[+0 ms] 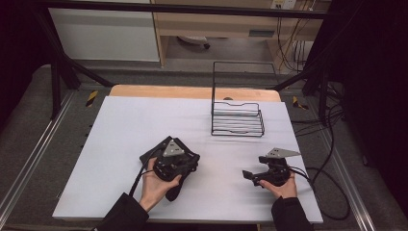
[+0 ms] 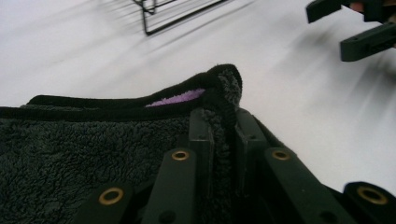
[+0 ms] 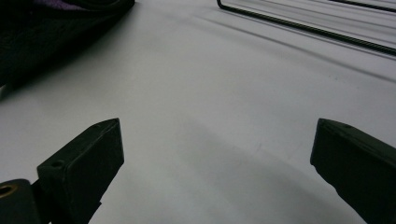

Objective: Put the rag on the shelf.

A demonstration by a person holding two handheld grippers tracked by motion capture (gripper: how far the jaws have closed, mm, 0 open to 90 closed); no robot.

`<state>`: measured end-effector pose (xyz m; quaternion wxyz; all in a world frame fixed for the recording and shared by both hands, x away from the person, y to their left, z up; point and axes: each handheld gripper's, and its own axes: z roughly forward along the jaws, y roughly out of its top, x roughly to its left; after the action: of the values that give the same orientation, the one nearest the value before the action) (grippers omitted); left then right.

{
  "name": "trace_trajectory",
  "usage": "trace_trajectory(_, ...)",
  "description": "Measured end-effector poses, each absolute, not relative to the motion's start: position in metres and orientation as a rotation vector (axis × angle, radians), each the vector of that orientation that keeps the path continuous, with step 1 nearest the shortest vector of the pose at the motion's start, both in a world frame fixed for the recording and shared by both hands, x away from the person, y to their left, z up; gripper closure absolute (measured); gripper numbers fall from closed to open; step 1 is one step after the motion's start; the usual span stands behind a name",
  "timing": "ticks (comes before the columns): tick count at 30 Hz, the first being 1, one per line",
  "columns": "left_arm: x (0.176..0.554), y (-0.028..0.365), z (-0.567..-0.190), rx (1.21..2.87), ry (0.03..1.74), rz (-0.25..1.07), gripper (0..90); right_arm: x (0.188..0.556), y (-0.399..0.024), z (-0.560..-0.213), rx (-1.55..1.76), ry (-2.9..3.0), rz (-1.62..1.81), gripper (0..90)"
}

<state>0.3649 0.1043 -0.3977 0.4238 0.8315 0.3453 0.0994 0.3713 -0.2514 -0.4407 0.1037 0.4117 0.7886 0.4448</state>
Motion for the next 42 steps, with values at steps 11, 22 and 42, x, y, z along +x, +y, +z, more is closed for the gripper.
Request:
trace_trajectory(11, 0.352, 0.074, -0.401, 2.123, 0.777, 0.194, 79.6, 0.371, -0.252, -0.44, 1.211, 2.325, 1.312, 3.3)
trace_trajectory(22, 0.352, 0.074, -0.409, 2.147, 0.767, 0.087, 52.3, 0.37, -0.252, -0.439, 1.219, 2.307, 1.323, 4.8)
trace_trajectory(42, 0.323, 0.159, -0.433, 2.195, 1.02, 0.212, 28.8, 0.384, -0.159, -0.432, 1.075, 2.473, 1.333, 31.9)
